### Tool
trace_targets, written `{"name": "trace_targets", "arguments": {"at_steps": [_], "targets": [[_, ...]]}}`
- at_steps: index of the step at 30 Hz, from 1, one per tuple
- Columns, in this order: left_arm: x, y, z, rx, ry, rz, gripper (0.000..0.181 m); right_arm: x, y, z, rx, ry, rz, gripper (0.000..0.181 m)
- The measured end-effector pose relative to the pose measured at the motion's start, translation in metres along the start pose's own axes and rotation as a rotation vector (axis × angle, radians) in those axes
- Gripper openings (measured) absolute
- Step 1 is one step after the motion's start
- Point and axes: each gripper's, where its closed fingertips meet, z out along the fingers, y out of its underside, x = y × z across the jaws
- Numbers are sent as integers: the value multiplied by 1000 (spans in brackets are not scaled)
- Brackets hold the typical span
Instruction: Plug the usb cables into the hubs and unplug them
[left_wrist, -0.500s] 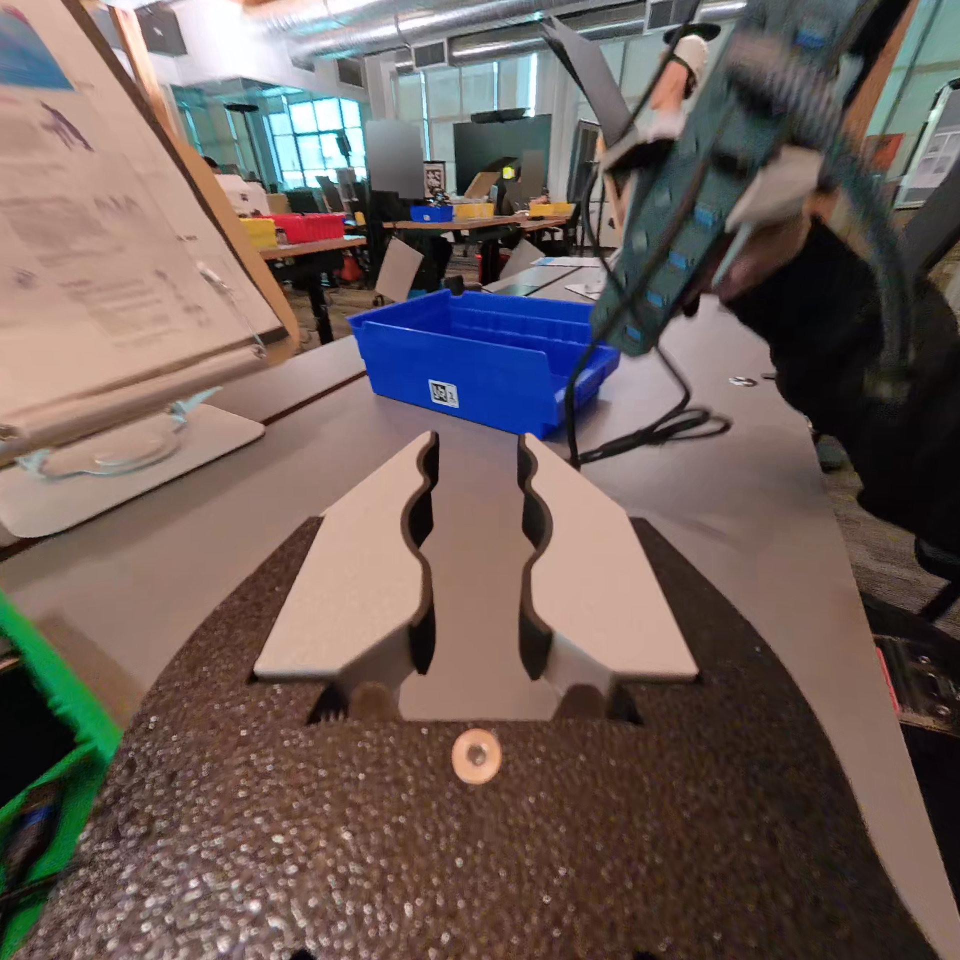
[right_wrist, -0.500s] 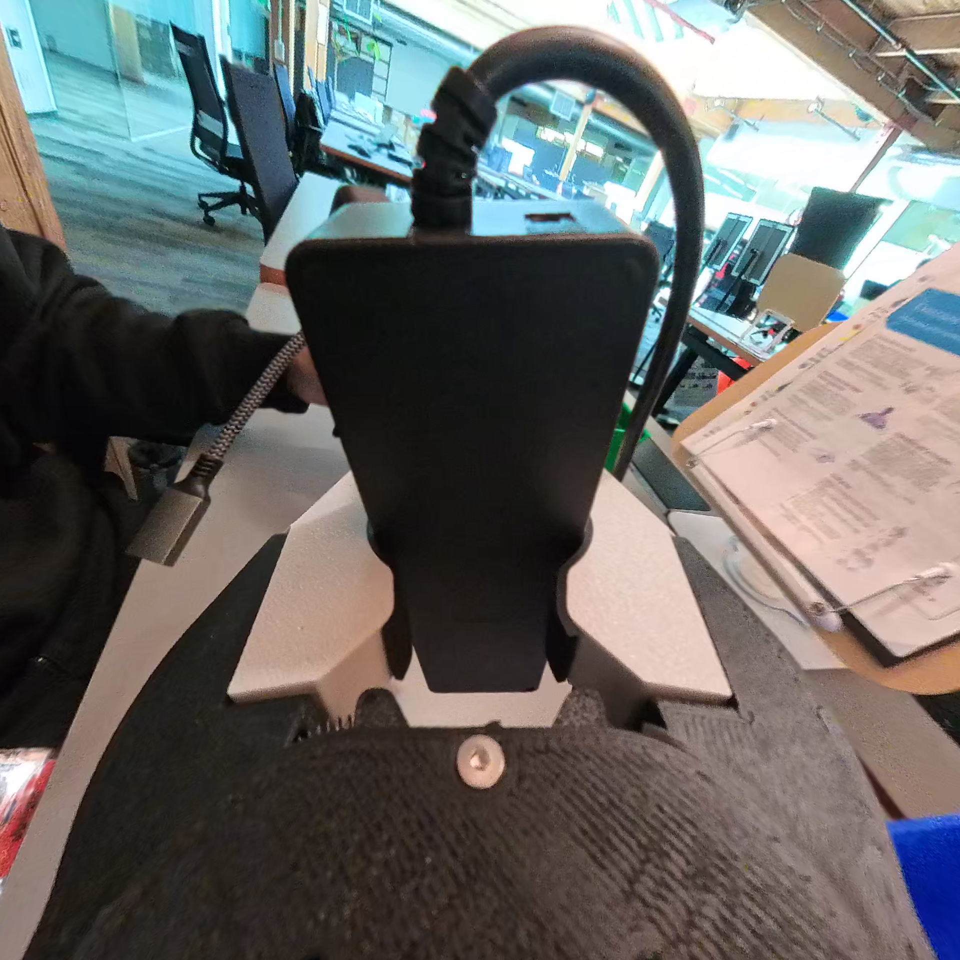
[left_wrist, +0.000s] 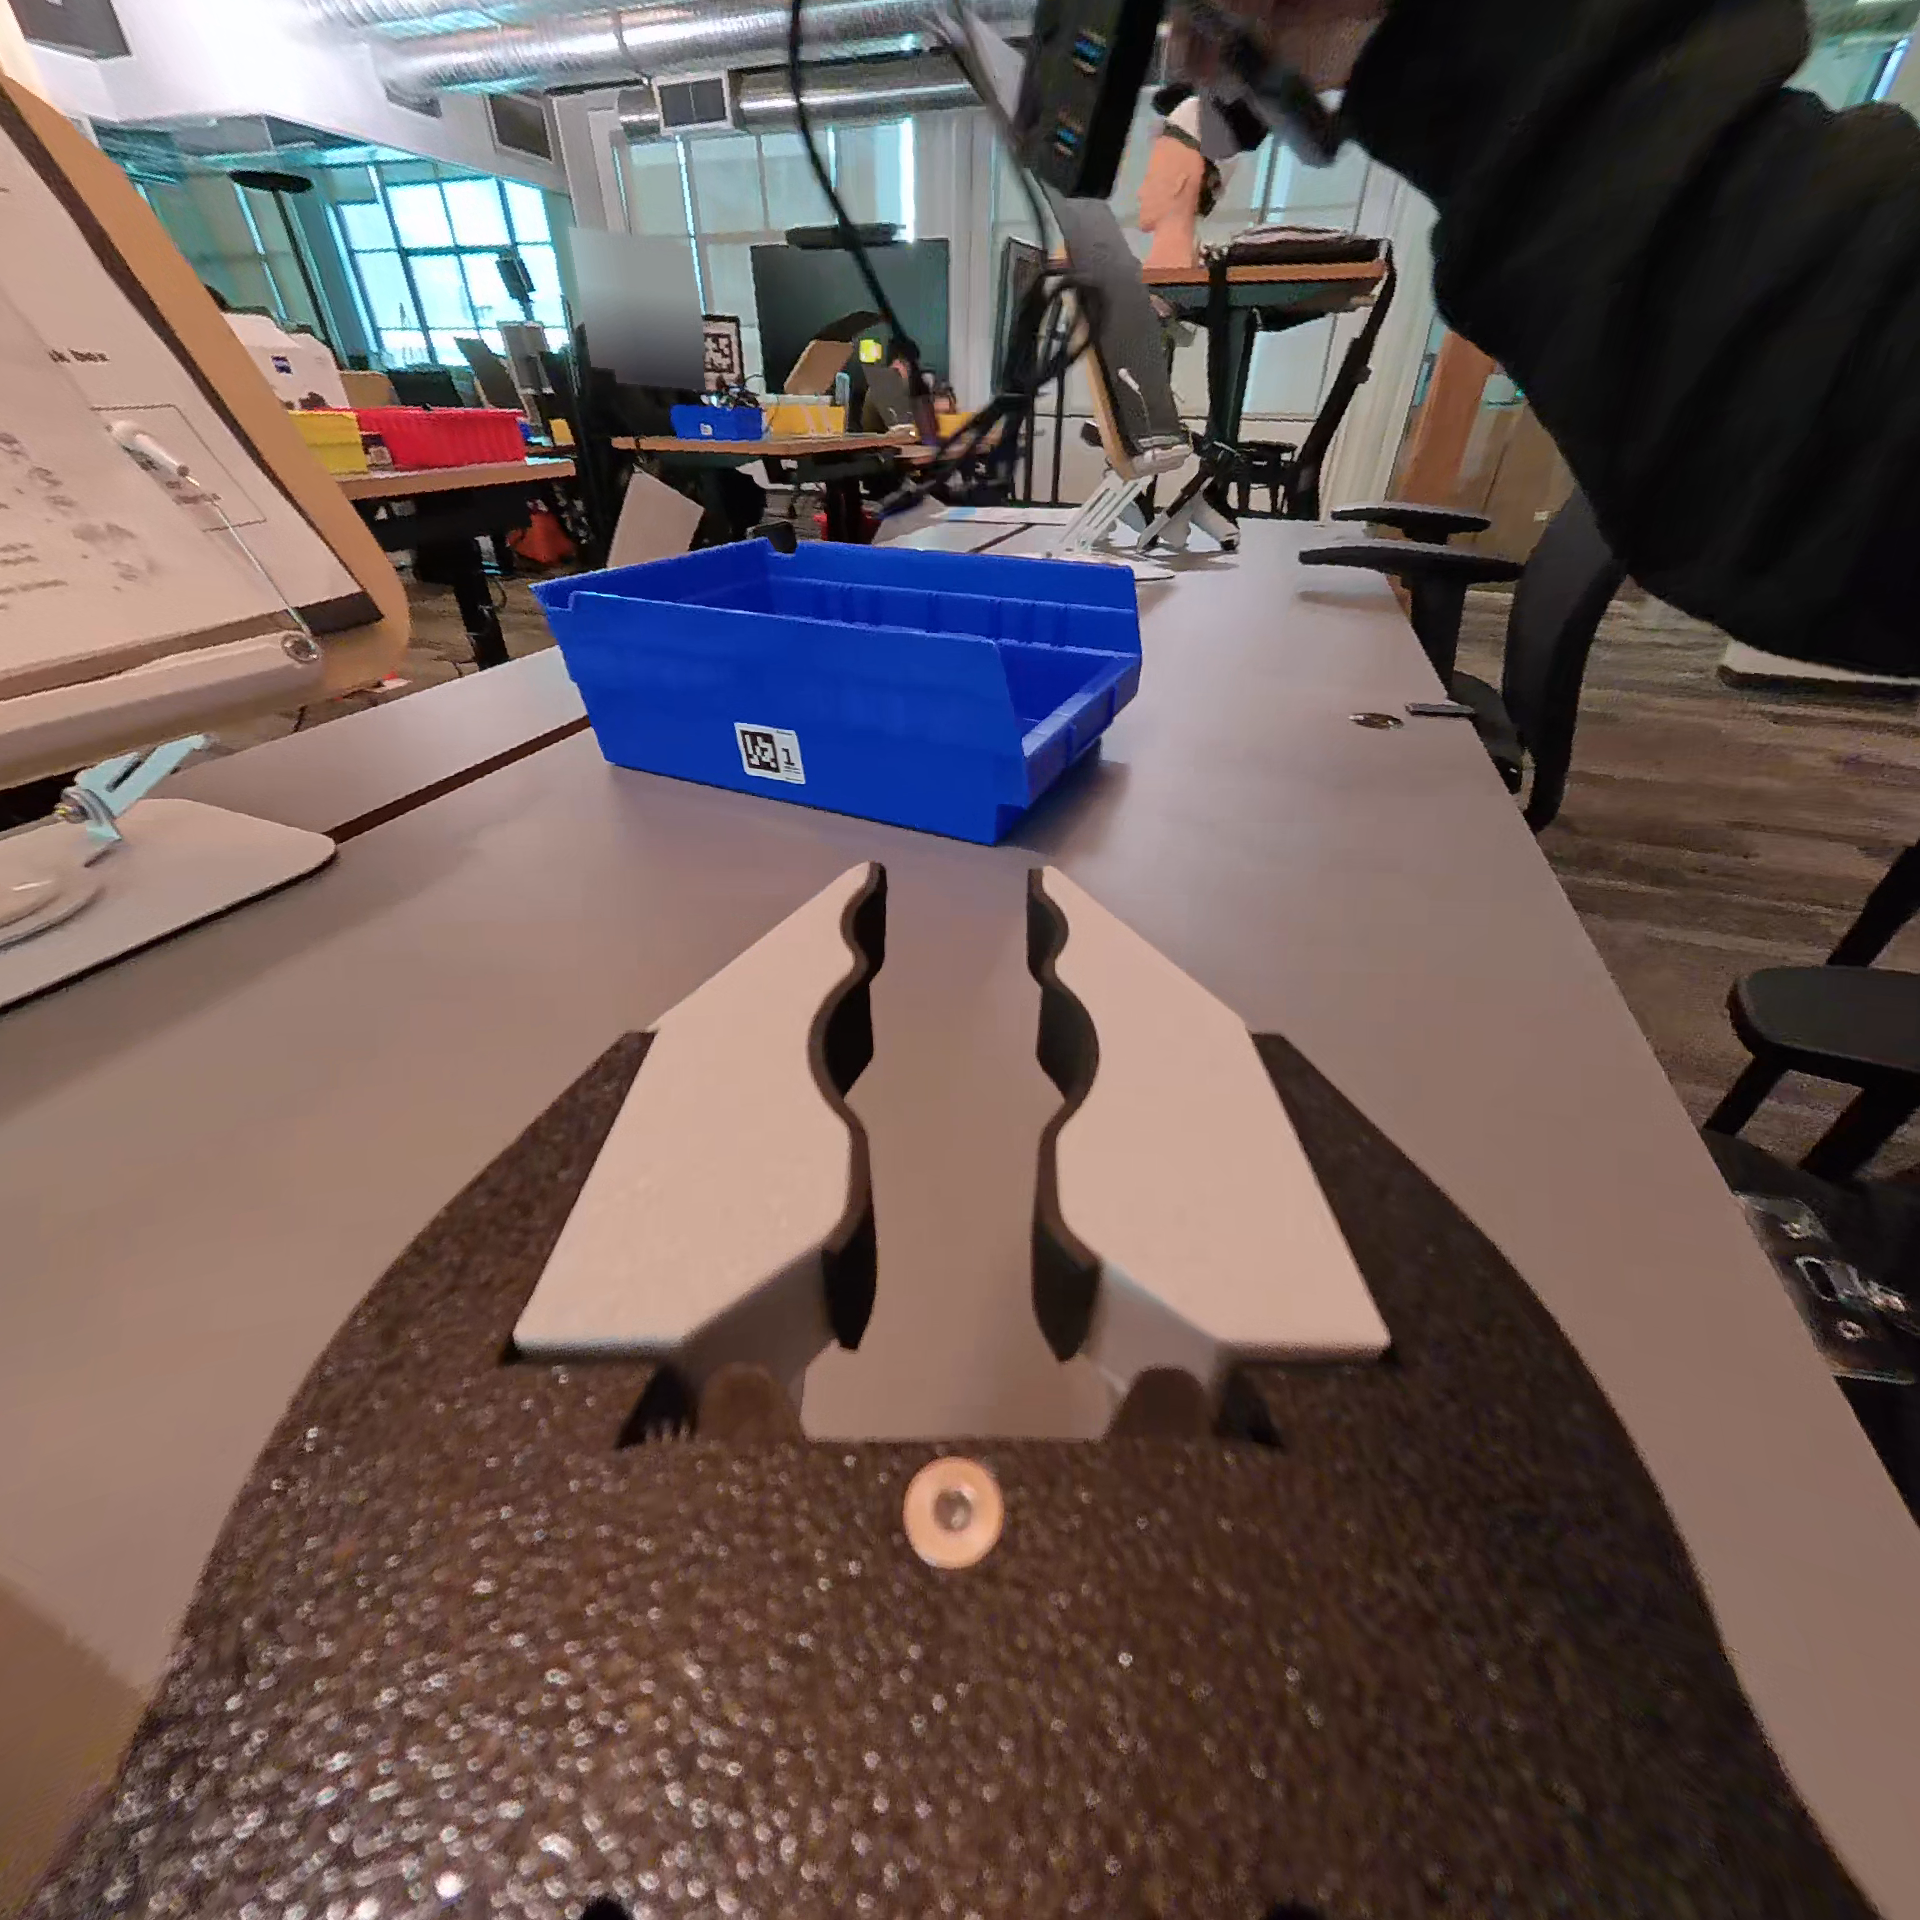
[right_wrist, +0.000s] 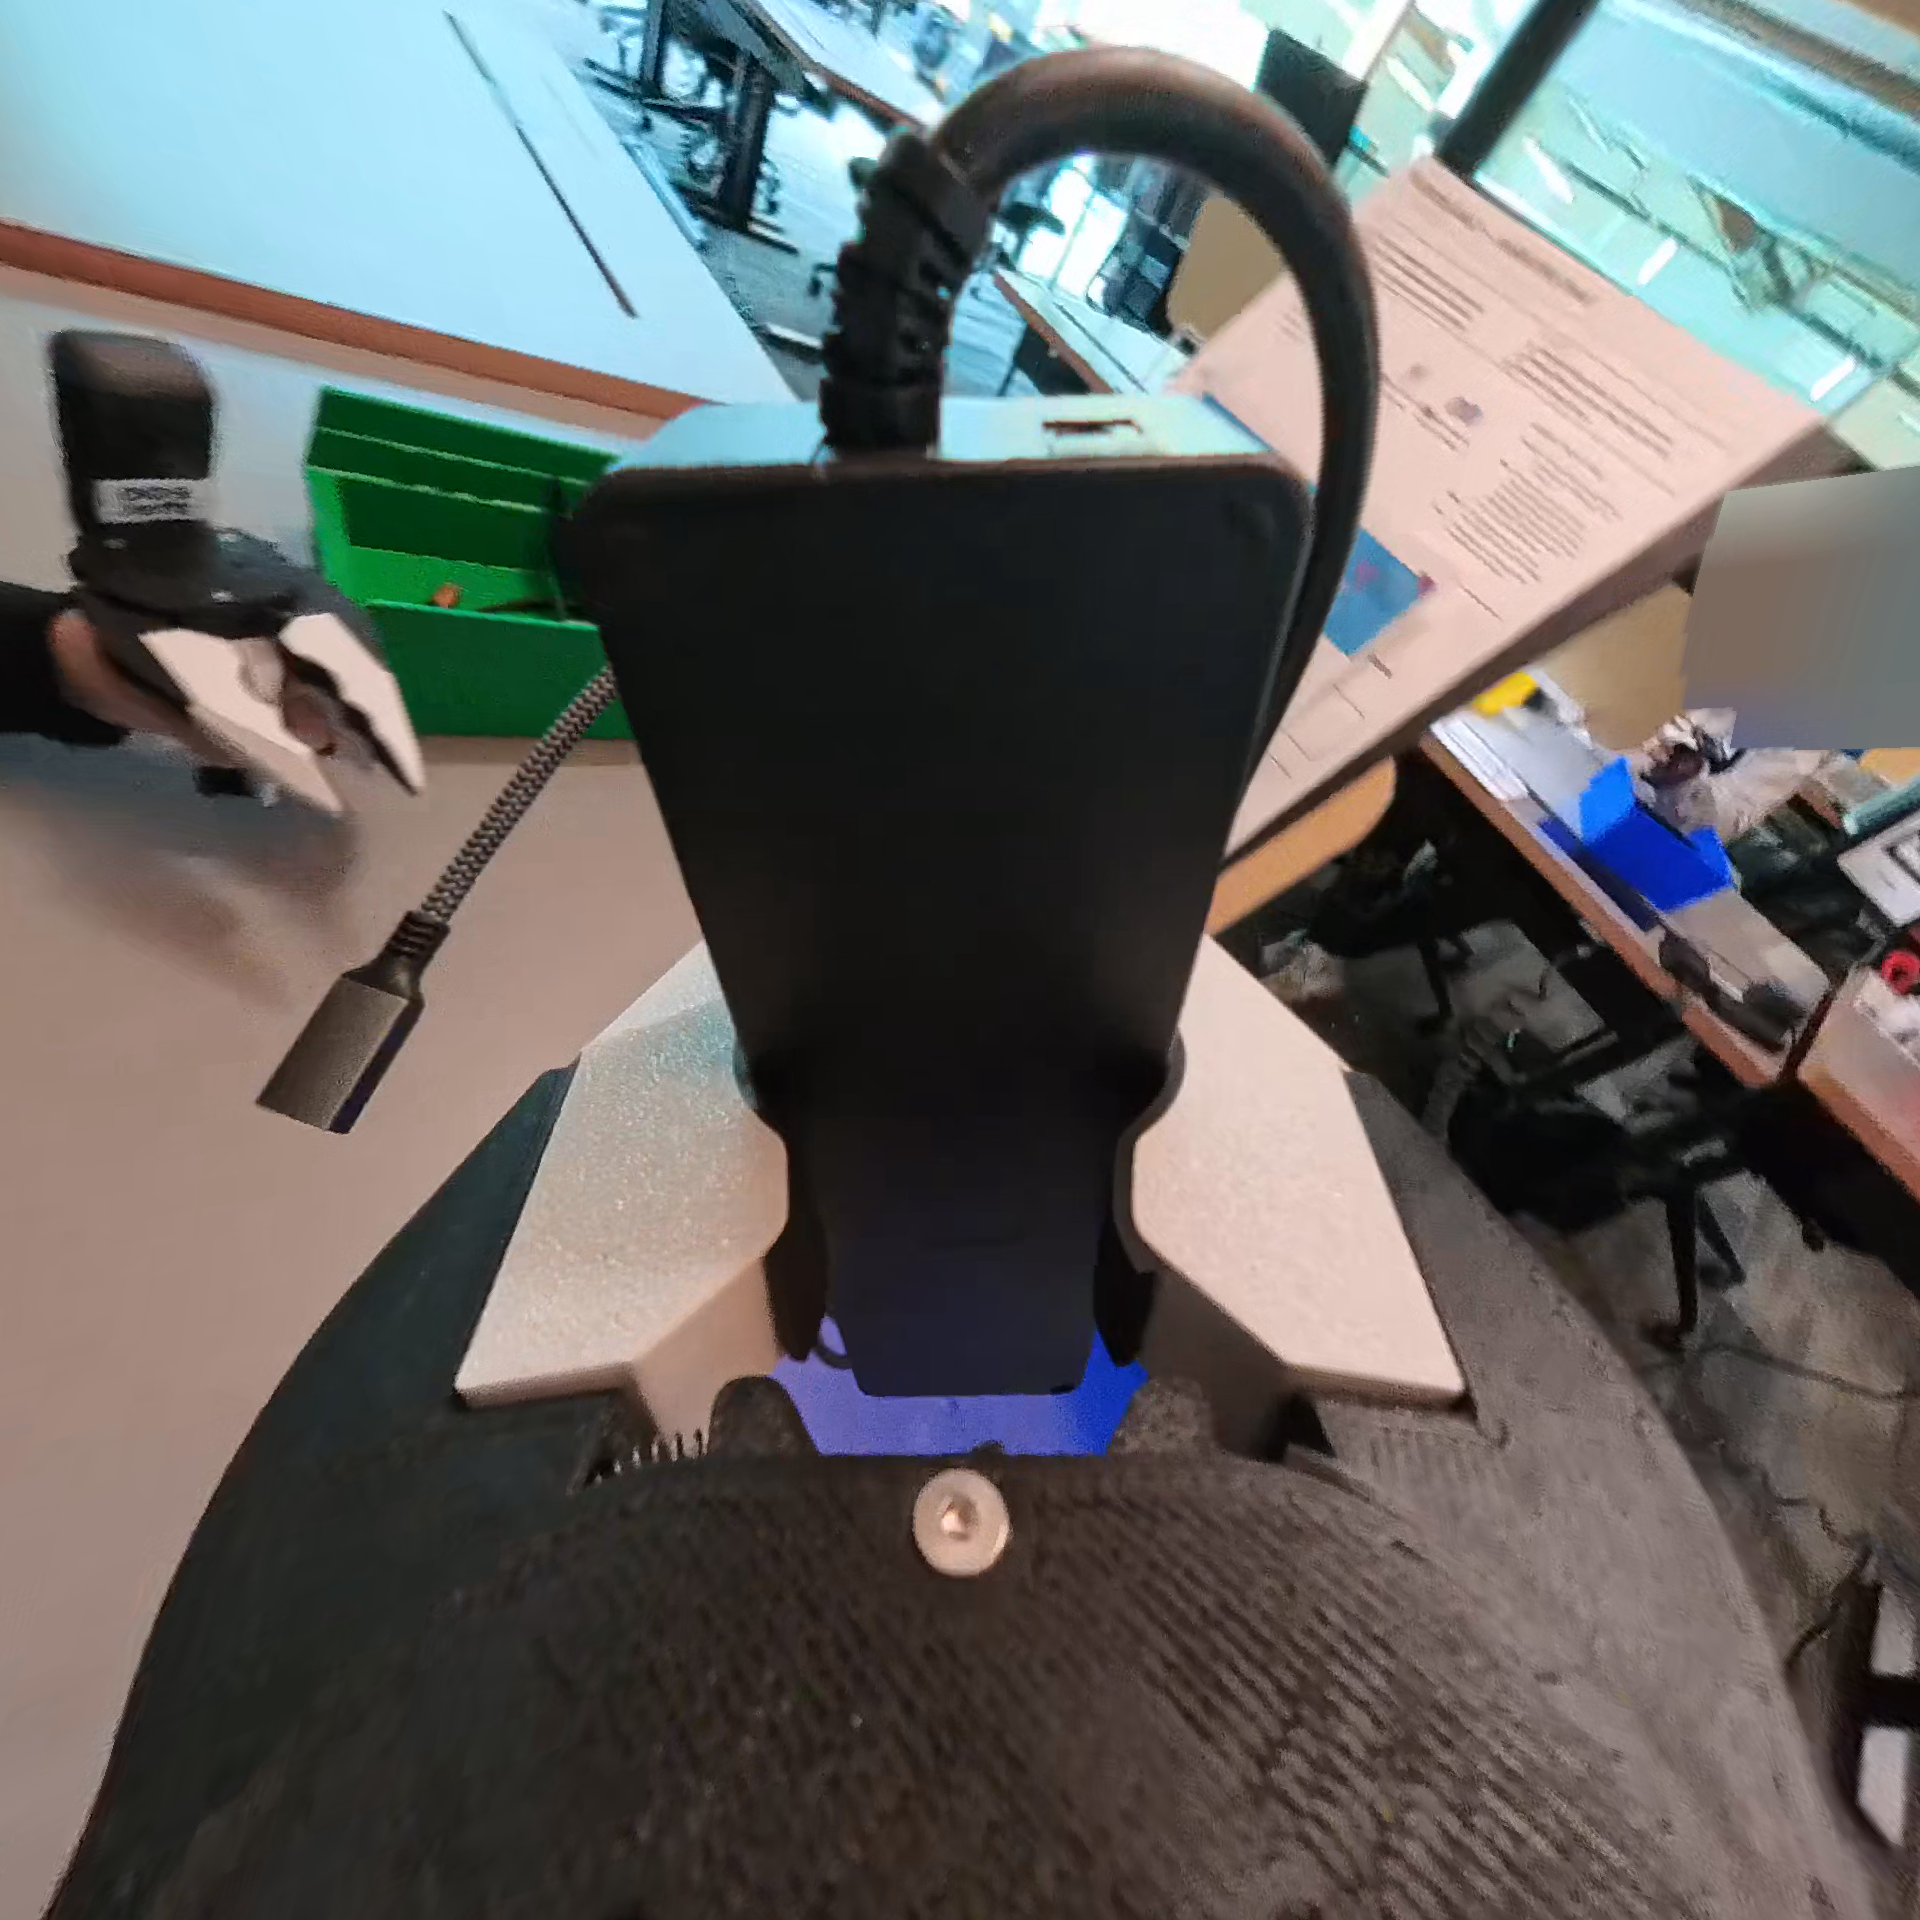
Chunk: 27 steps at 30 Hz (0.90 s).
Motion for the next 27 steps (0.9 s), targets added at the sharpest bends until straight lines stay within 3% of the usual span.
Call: {"name": "trace_targets", "arguments": {"at_steps": [4, 10, 15, 19, 23, 27], "targets": [[5, 3, -1, 4, 20, 32, 21, 38, 43, 12, -3, 45, 199, 62], [11, 10, -1, -17, 45, 55, 20, 50, 119, 39, 10, 35, 557, 62], [10, 11, -3, -10, 52, 27, 19, 73, 161, 37, 90, 183, 826, 62], [12, 10, -3, -7, 62, 19, 19, 68, 222, 33, -173, 297, 913, 61], [15, 11, -1, -14, 76, 20, 19, 48, 283, 21, -620, 424, 796, 61], [17, 10, -2, -12, 80, 27, 19, 28, 305, 26, -845, 400, 644, 62]]}}
